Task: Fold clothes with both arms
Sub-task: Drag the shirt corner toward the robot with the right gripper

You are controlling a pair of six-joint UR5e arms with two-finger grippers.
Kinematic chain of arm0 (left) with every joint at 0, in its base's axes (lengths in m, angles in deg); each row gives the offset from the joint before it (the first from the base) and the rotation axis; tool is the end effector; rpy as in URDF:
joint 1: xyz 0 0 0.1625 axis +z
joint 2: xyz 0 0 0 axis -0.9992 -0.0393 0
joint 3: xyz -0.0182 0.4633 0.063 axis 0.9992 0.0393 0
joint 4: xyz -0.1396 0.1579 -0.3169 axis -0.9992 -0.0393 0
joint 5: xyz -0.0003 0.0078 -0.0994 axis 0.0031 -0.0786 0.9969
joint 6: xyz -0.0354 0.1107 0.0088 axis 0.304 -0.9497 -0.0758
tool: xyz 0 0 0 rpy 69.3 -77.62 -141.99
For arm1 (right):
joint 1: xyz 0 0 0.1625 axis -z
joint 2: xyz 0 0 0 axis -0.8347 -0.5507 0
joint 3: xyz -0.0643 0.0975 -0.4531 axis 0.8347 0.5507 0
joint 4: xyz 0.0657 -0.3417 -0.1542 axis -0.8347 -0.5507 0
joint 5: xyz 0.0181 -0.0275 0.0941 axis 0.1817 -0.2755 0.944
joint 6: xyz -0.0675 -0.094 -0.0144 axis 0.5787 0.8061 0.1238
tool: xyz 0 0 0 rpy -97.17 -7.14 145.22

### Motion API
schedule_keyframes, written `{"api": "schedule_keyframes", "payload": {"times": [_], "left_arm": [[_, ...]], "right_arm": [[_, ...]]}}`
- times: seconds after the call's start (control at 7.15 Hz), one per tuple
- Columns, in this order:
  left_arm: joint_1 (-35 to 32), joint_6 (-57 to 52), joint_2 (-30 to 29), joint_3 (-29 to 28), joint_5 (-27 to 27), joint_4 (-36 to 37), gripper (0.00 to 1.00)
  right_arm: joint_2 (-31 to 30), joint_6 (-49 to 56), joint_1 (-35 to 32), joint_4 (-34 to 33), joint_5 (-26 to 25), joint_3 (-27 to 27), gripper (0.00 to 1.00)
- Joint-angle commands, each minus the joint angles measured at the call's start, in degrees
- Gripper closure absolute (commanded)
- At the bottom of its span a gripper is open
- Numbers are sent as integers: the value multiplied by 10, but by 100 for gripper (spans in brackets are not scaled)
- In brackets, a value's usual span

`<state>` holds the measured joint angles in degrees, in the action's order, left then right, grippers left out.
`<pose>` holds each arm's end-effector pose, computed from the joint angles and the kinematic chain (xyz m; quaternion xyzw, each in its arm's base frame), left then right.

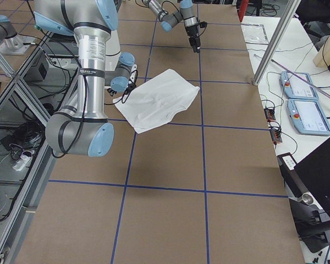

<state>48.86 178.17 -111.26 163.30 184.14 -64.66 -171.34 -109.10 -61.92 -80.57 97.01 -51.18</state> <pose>0.4570 -0.4897 0.3188 0.0232 0.6062 -0.2238 0.7628 -0.3810 -0.1127 0.4168 -0.3090 -0.3515 0.1642 0.8683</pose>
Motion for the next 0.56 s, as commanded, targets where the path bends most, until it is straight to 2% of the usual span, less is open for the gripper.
{"api": "schedule_keyframes", "payload": {"times": [0.0, 0.28, 0.42], "left_arm": [[80, 72, 18, 53, -1, 46, 21], [149, 144, 15, 67, -10, 96, 16], [181, 145, 13, 54, -30, 96, 16]], "right_arm": [[36, -44, -103, 2, -8, -13, 0], [92, -34, -273, 2, -7, 14, 0], [120, -3, -325, 1, -8, 43, 0]]}}
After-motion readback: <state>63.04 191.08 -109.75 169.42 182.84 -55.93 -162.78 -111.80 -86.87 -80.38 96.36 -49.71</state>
